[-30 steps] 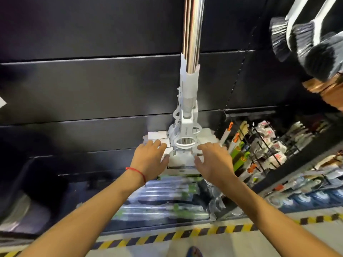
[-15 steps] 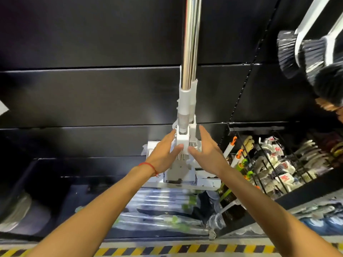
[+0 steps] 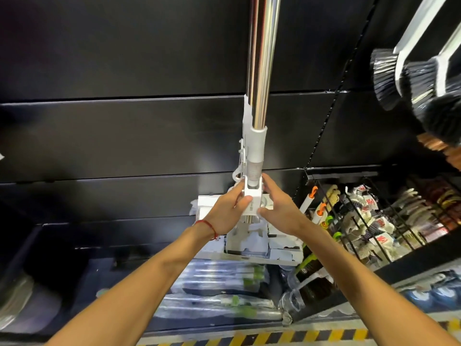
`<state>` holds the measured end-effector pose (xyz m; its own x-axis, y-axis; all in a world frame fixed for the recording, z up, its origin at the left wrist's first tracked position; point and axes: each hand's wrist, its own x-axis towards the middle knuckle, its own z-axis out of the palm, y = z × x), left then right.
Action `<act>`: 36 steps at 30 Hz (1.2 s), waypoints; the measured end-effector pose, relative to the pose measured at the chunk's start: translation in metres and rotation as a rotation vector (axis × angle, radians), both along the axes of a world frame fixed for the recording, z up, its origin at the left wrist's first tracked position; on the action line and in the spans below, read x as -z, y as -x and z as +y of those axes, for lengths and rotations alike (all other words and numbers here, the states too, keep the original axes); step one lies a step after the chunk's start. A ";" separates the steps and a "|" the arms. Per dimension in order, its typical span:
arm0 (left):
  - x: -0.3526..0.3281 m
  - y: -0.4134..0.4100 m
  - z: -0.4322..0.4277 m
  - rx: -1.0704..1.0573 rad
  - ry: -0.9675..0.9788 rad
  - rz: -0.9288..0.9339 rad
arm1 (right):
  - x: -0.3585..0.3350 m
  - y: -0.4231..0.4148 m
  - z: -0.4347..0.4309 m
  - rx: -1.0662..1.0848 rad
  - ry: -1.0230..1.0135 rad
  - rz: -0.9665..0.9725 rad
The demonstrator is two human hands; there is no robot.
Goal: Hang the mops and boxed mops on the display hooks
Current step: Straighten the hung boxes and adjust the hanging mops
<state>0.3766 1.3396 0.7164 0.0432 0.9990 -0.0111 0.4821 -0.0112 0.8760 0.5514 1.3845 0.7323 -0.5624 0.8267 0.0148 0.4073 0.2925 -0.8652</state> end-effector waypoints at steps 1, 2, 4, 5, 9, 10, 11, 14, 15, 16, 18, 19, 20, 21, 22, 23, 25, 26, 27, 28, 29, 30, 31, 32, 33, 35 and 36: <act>0.000 0.000 -0.002 0.005 -0.011 0.004 | 0.002 0.002 -0.001 0.006 0.000 0.000; 0.000 0.001 -0.004 0.008 -0.021 0.010 | 0.003 0.003 -0.002 0.008 0.000 0.009; 0.002 0.002 -0.006 -0.001 -0.035 0.021 | 0.006 0.005 -0.005 0.004 -0.002 0.019; 0.002 0.003 -0.007 -0.010 -0.038 0.025 | 0.008 0.006 -0.006 0.004 -0.009 0.019; 0.004 0.001 -0.010 -0.034 -0.036 0.040 | 0.008 0.010 -0.012 -0.013 -0.026 -0.005; 0.005 0.001 -0.010 -0.042 -0.036 0.043 | 0.007 0.011 -0.012 -0.018 -0.025 -0.016; 0.007 0.001 -0.009 -0.050 -0.038 0.043 | 0.007 0.011 -0.012 -0.023 -0.021 -0.025; 0.007 -0.002 -0.009 -0.068 -0.044 0.032 | 0.006 0.011 -0.009 -0.042 0.003 -0.030; 0.007 -0.003 -0.009 -0.073 -0.042 0.023 | 0.006 0.011 -0.009 -0.047 0.018 -0.033; 0.008 -0.003 -0.009 -0.080 -0.038 0.015 | 0.006 0.012 -0.008 -0.049 0.034 -0.033; 0.008 -0.002 -0.008 -0.090 -0.021 0.002 | 0.006 0.013 -0.008 -0.046 0.047 -0.028; 0.008 -0.002 -0.008 -0.093 -0.017 -0.004 | 0.006 0.014 -0.008 -0.042 0.050 -0.028; 0.008 -0.002 -0.007 -0.098 -0.018 -0.011 | 0.006 0.015 -0.008 -0.035 0.051 -0.032; 0.009 -0.001 -0.007 -0.102 -0.015 -0.018 | 0.006 0.015 -0.007 -0.030 0.049 -0.035; 0.010 -0.001 -0.006 -0.108 -0.008 -0.021 | 0.005 0.016 -0.007 -0.027 0.051 -0.040; 0.011 0.000 -0.006 -0.107 -0.001 -0.018 | 0.004 0.017 -0.007 -0.024 0.056 -0.044; 0.013 0.002 -0.005 -0.087 0.008 -0.021 | 0.003 0.018 -0.006 -0.021 0.063 -0.050; 0.014 0.004 -0.005 -0.075 0.005 -0.023 | 0.001 0.018 -0.007 -0.021 0.066 -0.058; 0.014 0.006 -0.006 -0.063 -0.001 -0.029 | 0.000 0.018 -0.007 -0.022 0.067 -0.060; 0.014 0.007 -0.005 -0.053 0.001 -0.042 | 0.001 0.018 -0.006 -0.014 0.067 -0.071; 0.014 0.009 -0.005 -0.045 0.016 -0.062 | 0.002 0.017 -0.005 -0.013 0.063 -0.075; 0.014 0.011 -0.004 -0.041 0.036 -0.085 | 0.003 0.015 -0.004 -0.012 0.068 -0.077; 0.013 0.013 -0.003 -0.041 0.053 -0.107 | 0.004 0.012 -0.002 -0.008 0.086 -0.069; 0.013 0.015 -0.002 -0.051 0.055 -0.124 | 0.003 0.009 0.000 -0.001 0.120 -0.061; 0.013 0.017 0.000 -0.071 0.048 -0.129 | 0.003 0.007 0.003 0.015 0.149 -0.038; 0.013 0.021 0.006 -0.124 0.033 -0.137 | 0.001 0.005 0.009 0.068 0.198 0.021; 0.015 0.024 0.010 -0.149 0.027 -0.135 | 0.001 0.003 0.013 0.096 0.223 0.045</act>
